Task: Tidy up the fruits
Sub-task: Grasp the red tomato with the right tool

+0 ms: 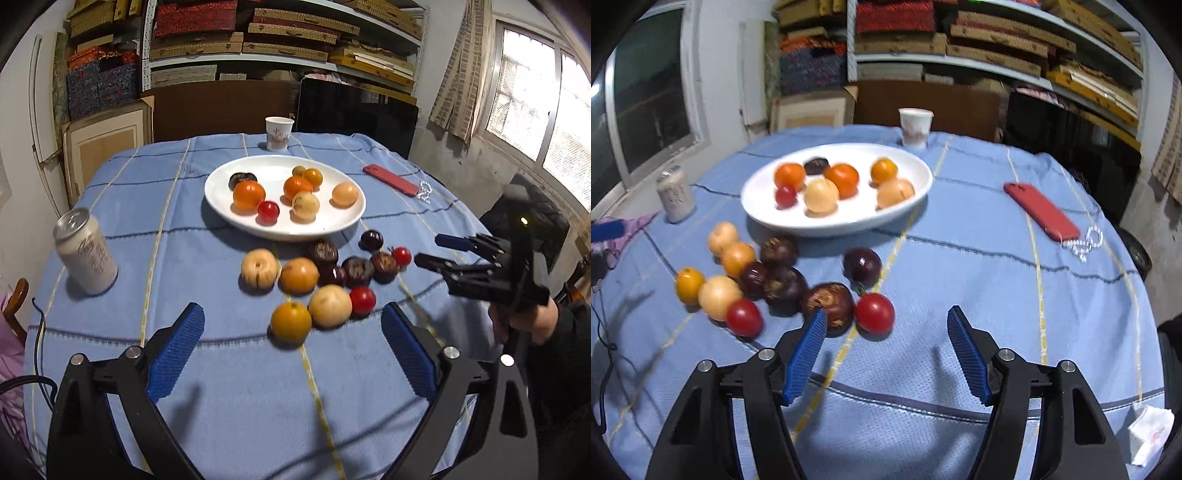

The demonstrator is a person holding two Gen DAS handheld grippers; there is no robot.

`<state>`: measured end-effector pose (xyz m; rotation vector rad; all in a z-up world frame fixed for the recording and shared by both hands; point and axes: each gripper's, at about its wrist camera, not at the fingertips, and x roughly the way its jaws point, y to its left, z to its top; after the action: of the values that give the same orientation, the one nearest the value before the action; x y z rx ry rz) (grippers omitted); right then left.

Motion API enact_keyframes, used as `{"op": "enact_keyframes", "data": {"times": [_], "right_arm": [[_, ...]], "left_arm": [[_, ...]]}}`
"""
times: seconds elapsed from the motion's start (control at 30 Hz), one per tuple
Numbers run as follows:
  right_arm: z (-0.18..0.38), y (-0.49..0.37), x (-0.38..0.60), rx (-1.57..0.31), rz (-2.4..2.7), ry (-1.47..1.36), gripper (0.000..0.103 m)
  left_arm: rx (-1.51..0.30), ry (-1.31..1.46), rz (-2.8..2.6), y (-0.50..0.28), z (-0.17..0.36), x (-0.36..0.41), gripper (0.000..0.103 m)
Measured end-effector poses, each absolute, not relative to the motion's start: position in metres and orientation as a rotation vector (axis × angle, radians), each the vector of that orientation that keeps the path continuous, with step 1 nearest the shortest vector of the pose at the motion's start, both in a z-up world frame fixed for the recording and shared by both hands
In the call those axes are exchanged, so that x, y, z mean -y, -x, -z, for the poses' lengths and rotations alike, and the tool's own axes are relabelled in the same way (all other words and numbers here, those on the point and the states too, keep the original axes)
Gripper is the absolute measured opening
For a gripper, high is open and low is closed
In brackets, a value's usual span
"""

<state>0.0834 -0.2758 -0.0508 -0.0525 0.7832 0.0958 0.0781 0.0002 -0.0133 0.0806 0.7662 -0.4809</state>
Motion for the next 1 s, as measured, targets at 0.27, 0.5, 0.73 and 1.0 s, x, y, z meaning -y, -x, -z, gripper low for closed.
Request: {"op": "enact_keyframes", "data": {"times": [0.27,0.5,0.73,1.0], "right_arm": [[0.065,-0.104,0.274,-0.823,-0.086,0.024,0.048],[0.072,-0.112,0.272,-0.841,-0.083,0.027,0.046],[0.077,-0.118,0.276,-0.861,-0.078,-0.004,0.045],[0.067,-0.1,0.274,-0.807,-0.073,-0.013,0.028]], "left_arm": [[-0.798,-0.027,0.47,-0.072,0.023,-0.01,0.094],[-0.796,-0.046,0.472,-0.073,0.028,-0.001,0.094],[-0.79,-0.054,0.466,-0.072,0.029,-0.001,0.094],[-0.794,-0.085,0.44,-0.079,0.03,0.002,0.094]]}}
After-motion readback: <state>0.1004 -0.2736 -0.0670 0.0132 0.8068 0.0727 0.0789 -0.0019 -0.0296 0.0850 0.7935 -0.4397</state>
